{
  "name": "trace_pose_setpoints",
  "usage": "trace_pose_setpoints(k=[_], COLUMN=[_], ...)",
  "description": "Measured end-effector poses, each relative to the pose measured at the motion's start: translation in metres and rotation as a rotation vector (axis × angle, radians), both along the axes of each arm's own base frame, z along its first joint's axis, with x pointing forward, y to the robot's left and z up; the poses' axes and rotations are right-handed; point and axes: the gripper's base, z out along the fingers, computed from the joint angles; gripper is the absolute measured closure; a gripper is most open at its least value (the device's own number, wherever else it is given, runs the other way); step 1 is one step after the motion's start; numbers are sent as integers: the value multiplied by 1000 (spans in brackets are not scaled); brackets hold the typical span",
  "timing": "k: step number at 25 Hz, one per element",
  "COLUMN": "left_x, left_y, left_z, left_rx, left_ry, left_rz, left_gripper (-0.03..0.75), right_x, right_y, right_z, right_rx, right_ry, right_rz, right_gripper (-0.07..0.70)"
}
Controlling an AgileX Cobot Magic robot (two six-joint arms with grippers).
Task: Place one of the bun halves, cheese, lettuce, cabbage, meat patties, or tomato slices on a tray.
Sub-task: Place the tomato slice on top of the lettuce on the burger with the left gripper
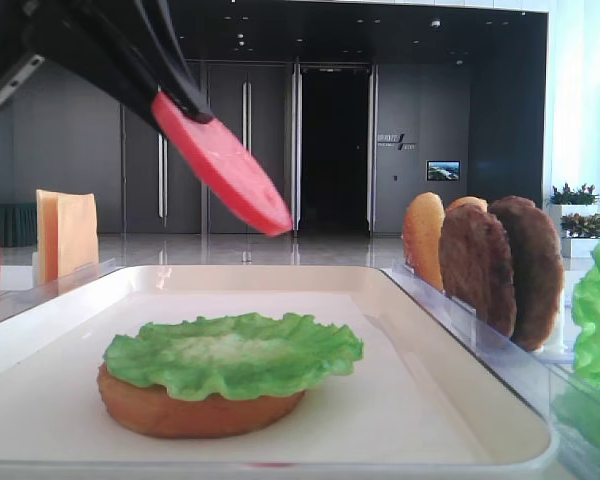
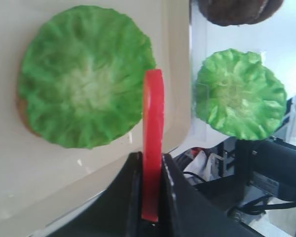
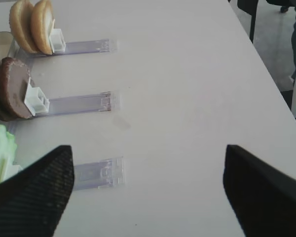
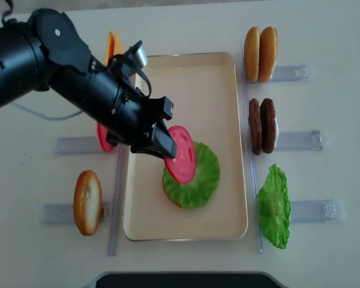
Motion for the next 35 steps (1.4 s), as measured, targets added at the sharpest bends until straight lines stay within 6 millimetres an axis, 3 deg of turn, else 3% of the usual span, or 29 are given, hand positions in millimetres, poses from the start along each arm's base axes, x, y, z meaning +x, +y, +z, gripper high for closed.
trace_pose_setpoints(k=[4, 16, 35], left_x=[9, 16, 21], left_y=[-10, -22, -24], left_z=[-11, -46, -59], left_rx=[-79, -27, 4], left_ry=[6, 54, 42], left_rz=[21, 11, 31], left_gripper=[667, 667, 667], right_x=[0, 0, 0], right_y=[0, 0, 0], right_z=[0, 0, 0], right_rx=[0, 0, 0], right_ry=[0, 0, 0], right_rz=[0, 0, 0], right_gripper=[48, 48, 48])
